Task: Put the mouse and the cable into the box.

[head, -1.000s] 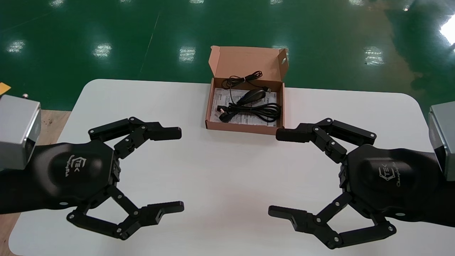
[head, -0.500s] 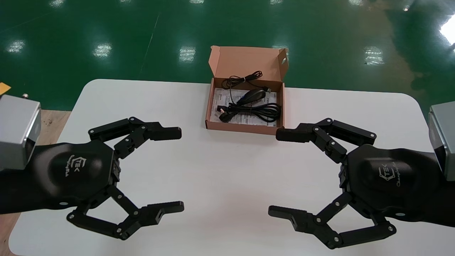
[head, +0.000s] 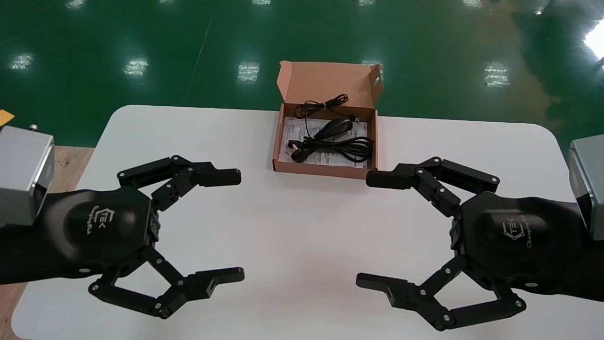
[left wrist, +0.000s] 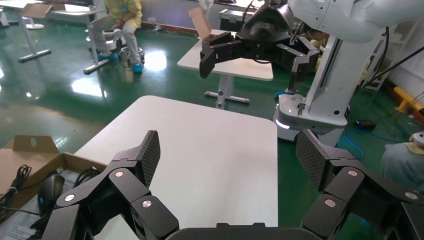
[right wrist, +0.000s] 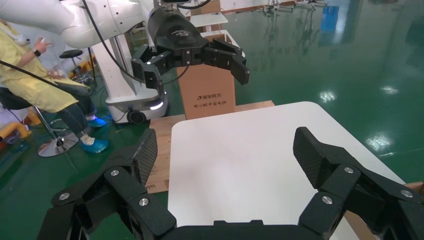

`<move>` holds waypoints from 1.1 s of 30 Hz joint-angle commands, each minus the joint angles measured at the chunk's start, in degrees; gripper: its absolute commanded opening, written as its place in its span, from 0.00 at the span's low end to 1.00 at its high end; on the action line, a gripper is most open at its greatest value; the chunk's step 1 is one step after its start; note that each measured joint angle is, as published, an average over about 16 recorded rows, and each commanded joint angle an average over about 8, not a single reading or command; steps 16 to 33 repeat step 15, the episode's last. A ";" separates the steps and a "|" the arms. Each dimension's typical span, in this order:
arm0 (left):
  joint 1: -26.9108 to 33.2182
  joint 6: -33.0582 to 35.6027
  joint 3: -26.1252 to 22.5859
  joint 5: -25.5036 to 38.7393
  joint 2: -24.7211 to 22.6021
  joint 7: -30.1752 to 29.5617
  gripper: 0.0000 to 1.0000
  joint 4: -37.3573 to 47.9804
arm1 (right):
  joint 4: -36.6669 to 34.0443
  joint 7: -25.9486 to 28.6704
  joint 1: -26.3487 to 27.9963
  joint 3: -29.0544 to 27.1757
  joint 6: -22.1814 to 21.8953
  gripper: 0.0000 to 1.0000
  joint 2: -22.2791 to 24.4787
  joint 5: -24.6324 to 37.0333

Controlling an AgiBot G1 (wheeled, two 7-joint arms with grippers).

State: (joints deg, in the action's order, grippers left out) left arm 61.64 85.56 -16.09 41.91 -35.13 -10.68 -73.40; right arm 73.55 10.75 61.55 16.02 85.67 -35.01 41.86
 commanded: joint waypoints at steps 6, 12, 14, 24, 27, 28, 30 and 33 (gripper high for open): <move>0.00 0.00 0.00 0.00 0.00 0.00 1.00 0.00 | 0.00 0.00 0.00 0.00 0.00 1.00 0.00 0.00; 0.00 0.00 0.00 0.00 0.00 0.00 1.00 0.00 | 0.00 0.00 0.00 0.00 0.00 1.00 0.00 0.00; 0.00 0.00 0.00 0.00 0.00 0.00 1.00 0.00 | 0.00 0.00 0.00 0.00 0.00 1.00 0.00 0.00; 0.00 0.00 0.00 0.00 0.00 0.00 1.00 0.00 | 0.00 0.00 0.00 0.00 0.00 1.00 0.00 0.00; 0.00 0.00 0.00 0.00 0.00 0.00 1.00 0.00 | 0.00 0.00 0.00 0.00 0.00 1.00 0.00 0.00; 0.00 0.00 0.00 0.00 0.00 0.00 1.00 0.00 | 0.00 0.00 0.00 0.00 0.00 1.00 0.00 0.00; 0.00 0.00 0.00 0.00 0.00 0.00 1.00 0.00 | 0.00 0.00 0.00 0.00 0.00 1.00 0.00 0.00; 0.00 0.00 0.00 0.00 0.00 0.00 1.00 0.00 | 0.00 0.00 0.00 0.00 0.00 1.00 0.00 0.00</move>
